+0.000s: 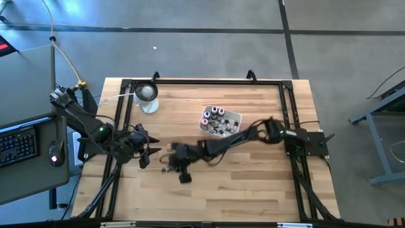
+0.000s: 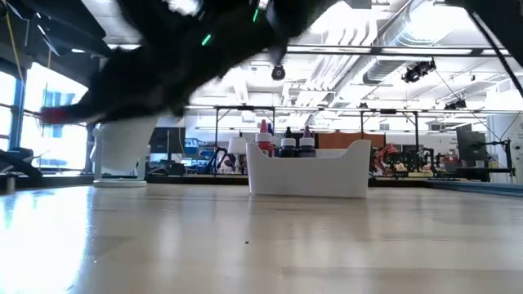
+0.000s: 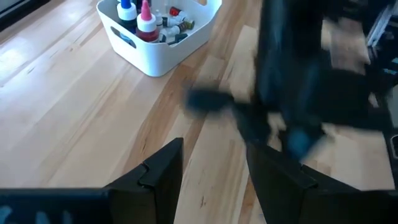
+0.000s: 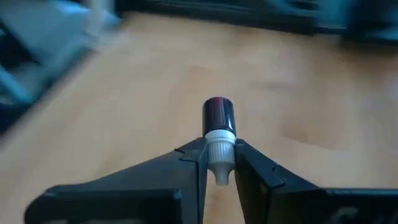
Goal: Pick & Place food coloring
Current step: Put the red small food coloring bottle into the white bin, then return to Home Position
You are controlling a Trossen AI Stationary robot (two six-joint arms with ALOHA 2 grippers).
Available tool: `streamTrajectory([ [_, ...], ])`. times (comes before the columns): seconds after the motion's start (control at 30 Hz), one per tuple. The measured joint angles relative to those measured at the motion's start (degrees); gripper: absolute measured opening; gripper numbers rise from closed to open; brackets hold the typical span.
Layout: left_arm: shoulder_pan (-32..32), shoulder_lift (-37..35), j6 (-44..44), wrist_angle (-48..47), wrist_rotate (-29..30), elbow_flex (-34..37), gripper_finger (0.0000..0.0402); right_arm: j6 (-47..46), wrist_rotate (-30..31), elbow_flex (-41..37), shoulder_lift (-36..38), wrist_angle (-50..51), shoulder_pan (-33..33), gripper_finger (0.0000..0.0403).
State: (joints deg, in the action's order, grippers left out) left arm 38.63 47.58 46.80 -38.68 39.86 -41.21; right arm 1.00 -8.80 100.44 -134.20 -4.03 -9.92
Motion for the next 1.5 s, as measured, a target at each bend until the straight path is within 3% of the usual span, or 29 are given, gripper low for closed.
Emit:
streamTrajectory([
  [0.17, 0.0, -1.8, -0.1, -0.5, 0.6, 0.0, 0.0175, 3.9, 16.7, 0.1, 13.4, 25.1, 1.8, 0.0051],
  [0.3, 0.0, -3.3, -3.4, -0.9, 1.1, 0.0, 0.0175, -1.2, 28.0, 0.1, 21.8, 46.4, 2.2, 0.0058],
  [0.4, 0.0, -3.9, -4.8, -1.4, 1.9, 0.0, 0.0175, -8.6, 34.9, 0.1, 24.1, 60.2, 3.1, 0.0059],
  [0.5, 0.0, -3.9, -5.0, -2.6, 3.3, 0.0, 0.0175, -15.5, 37.6, -0.1, 23.8, 70.6, 4.8, 0.0057],
  [0.6, 0.0, -3.9, -5.0, -3.5, 4.2, 0.0, 0.0175, -19.3, 38.7, -3.3, 23.4, 71.1, 6.6, 0.0058],
  [0.73, 0.0, -3.9, -5.0, -3.7, 4.3, 0.0, 0.0175, -16.7, 31.9, -11.3, 23.2, 66.5, 9.3, 0.0065],
  [1.0, 0.0, -3.9, -5.0, -3.7, 6.8, 0.0, 0.0175, -15.4, 32.6, -18.9, 23.2, 61.5, 12.7, 0.0091],
  [1.23, 0.0, -4.0, -4.5, -3.6, 12.3, 0.0, 0.0175, -8.3, 33.3, -13.1, 23.2, 64.1, 12.7, 0.0138],
  [1.37, 0.0, -5.8, -4.5, -6.7, 12.1, -1.0, 0.0175, -9.7, 30.4, -3.6, 23.2, 74.7, 11.7, 0.0143],
  [1.43, 0.0, -7.7, -4.6, -8.3, 11.7, -2.2, 0.0175, -12.2, 32.5, 0.5, 24.1, 80.3, 10.9, 0.0143],
  [1.5, 0.0, -10.2, -5.7, -10.7, 11.8, -2.6, 0.0175, -13.3, 38.8, 1.1, 26.7, 82.9, 9.4, 0.0142],
])
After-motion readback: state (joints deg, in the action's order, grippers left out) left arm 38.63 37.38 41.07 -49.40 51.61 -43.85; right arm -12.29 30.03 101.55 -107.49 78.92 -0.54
